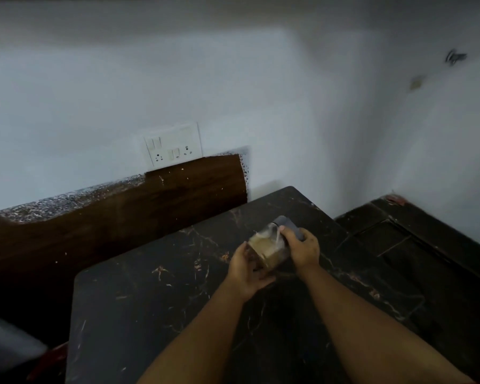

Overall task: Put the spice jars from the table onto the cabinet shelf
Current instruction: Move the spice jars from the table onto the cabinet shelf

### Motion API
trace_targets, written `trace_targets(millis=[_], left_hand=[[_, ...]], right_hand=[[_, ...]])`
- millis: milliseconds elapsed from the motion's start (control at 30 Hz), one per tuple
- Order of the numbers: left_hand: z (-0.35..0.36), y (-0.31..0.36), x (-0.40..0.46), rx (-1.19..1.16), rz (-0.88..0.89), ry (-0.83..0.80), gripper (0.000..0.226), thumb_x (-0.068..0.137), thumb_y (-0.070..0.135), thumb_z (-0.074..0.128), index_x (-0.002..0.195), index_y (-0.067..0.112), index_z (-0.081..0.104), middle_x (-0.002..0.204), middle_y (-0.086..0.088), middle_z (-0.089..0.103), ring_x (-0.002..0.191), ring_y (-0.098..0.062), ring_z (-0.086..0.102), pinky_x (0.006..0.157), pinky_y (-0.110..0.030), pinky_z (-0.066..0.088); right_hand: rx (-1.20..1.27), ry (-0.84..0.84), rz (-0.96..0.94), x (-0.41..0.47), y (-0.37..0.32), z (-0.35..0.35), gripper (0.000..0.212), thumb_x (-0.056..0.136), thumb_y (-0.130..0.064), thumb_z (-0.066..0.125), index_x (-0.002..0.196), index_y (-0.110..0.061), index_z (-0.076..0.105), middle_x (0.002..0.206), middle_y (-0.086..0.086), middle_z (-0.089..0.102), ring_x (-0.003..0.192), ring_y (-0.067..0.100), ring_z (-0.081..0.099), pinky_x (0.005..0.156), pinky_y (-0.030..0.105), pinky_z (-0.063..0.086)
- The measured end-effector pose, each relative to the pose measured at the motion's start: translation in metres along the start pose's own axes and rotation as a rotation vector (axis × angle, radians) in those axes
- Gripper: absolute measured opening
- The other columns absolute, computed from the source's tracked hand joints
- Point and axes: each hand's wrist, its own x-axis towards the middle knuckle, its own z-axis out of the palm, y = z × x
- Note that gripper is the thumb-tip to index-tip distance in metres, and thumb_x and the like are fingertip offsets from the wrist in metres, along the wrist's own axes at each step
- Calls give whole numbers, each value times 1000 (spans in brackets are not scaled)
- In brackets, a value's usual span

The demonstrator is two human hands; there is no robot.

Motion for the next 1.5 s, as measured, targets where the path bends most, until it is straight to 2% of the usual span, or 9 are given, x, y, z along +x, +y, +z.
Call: trace_targets(millis=[133,267,467,767,933,1067,1200,1367,1500], left_hand=[[10,22,-11,-187,64,-89,55,95,52,41,127,12,60,121,-22,66,112,-36,60,88,-47,51],[3,35,-13,-92,236,-83,48,92,41,54,127,8,59,118,-21,67,110,-33,63,87,-43,53],[7,41,-21,189,464,-29,66,74,15,80,134,14,52,125,-16,63,110,-31,65,92,-45,55],[0,58,-53,125,282,-177,37,100,26,47,137,30,50,131,-13,60,116,-32,61,92,-45,52],[1,62,-52,179,417,-45,46,92,27,63,133,11,51,124,-14,65,106,-25,67,78,-33,55],[15,64,-48,300,444,19,41,97,35,54,131,13,49,120,-11,64,107,-21,64,89,-32,51],[36,73,-46,345,492,101,34,103,34,39,133,19,48,116,-5,64,98,-15,60,80,-29,46],[78,101,-41,358,627,87,33,103,27,42,135,22,49,124,-8,64,112,-21,62,98,-37,50],[126,134,-50,513,972,193,37,103,28,40,138,21,48,133,-6,53,117,-16,57,96,-30,51]], right_hand=[[138,-158,58,-2,-22,18,77,65,-58,73,129,-17,56,128,10,55,106,26,60,73,36,57],[114,-253,147,-4,-38,26,86,60,-69,67,132,-29,43,132,6,47,112,29,56,83,48,56],[325,-378,315,-12,-49,39,65,78,-61,65,126,-18,57,111,15,70,96,33,71,79,49,59],[475,-393,363,-26,-53,35,54,87,-63,53,120,-21,64,109,12,73,102,33,69,93,52,51],[374,-298,255,-39,-68,41,51,97,-55,42,121,-15,62,107,13,72,96,30,70,92,49,54],[330,-421,176,-48,-80,41,65,87,-68,46,132,-22,48,122,10,63,103,26,67,82,40,58],[-11,-422,-9,-41,-93,41,131,34,-65,87,147,-32,29,143,5,45,125,28,52,102,49,46],[-149,-298,-238,-17,-134,33,103,64,-39,86,147,-35,24,139,4,49,125,26,50,100,43,49],[-133,-252,-448,-4,-190,26,97,70,-31,85,145,-28,23,134,3,53,116,19,54,83,21,48]])
